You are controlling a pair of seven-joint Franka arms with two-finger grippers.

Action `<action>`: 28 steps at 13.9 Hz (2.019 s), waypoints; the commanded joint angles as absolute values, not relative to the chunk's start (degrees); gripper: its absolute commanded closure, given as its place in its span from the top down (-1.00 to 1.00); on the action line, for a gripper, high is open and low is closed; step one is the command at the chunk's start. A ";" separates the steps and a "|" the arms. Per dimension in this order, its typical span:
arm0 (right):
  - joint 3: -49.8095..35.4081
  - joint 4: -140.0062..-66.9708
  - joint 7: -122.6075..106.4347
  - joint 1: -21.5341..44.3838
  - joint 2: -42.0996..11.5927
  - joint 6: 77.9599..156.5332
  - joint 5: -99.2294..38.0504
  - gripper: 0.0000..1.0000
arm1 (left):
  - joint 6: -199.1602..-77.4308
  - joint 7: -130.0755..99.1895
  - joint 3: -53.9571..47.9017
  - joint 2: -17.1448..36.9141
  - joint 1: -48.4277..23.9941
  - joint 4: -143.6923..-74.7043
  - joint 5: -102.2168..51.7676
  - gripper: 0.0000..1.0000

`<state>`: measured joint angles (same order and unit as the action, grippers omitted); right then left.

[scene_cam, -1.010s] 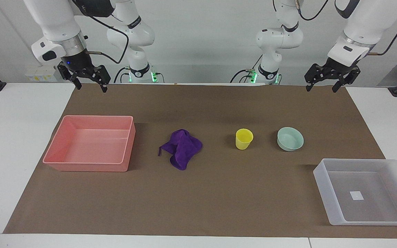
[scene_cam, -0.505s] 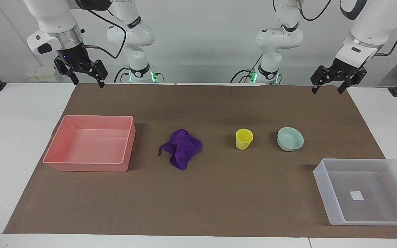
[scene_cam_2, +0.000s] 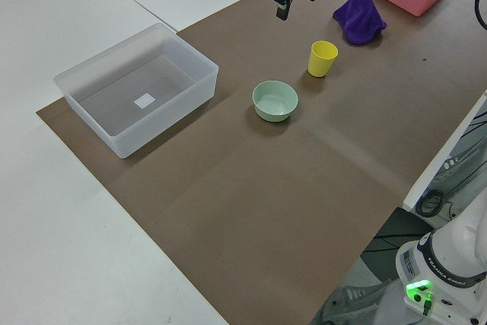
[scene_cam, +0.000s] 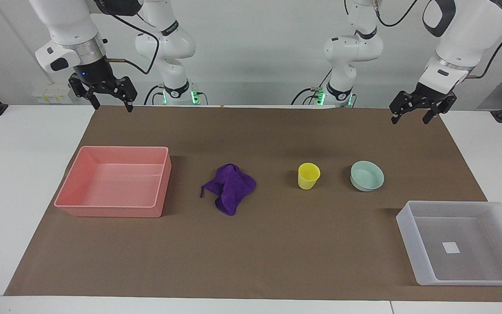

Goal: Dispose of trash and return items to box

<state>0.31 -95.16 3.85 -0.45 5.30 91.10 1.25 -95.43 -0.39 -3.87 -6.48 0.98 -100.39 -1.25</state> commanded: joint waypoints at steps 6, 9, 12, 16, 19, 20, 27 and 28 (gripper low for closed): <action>-0.35 -100.20 9.22 6.84 3.70 101.94 0.09 1.00 | -109.31 -1.49 -4.22 -8.26 2.11 -113.97 -0.88 1.00; -0.35 -100.20 12.38 9.57 -0.25 107.21 0.09 1.00 | -116.52 -1.58 -4.22 -6.16 2.63 -118.64 -0.88 1.00; -0.35 -100.20 15.29 12.21 -5.08 112.22 0.09 1.00 | -122.85 -1.49 -4.22 -4.57 3.34 -123.20 -0.97 1.00; -0.35 -100.11 18.45 16.25 -10.97 119.16 0.09 1.00 | -130.24 -1.41 -4.22 -1.41 3.34 -127.61 -0.97 1.00; -0.35 -100.19 22.23 18.54 -15.81 125.75 0.09 1.00 | -133.32 -1.32 -4.22 -0.18 3.34 -129.55 -0.97 1.00; -0.35 -100.20 22.32 18.81 -16.95 127.34 0.09 1.00 | -134.11 -1.23 -4.31 0.52 3.34 -129.64 -0.97 1.00; -0.35 -107.56 26.10 24.17 -20.83 134.90 0.09 1.00 | -137.64 -0.88 -4.31 2.64 2.90 -131.84 -1.49 0.73; -0.44 -109.23 26.28 24.34 -20.74 136.91 0.09 1.00 | -137.81 -0.88 -4.31 2.55 2.55 -132.18 -1.49 0.51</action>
<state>-0.43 -104.71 25.48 23.98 -21.91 132.95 1.10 -135.96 -0.98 -4.17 3.46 2.83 -130.30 -1.29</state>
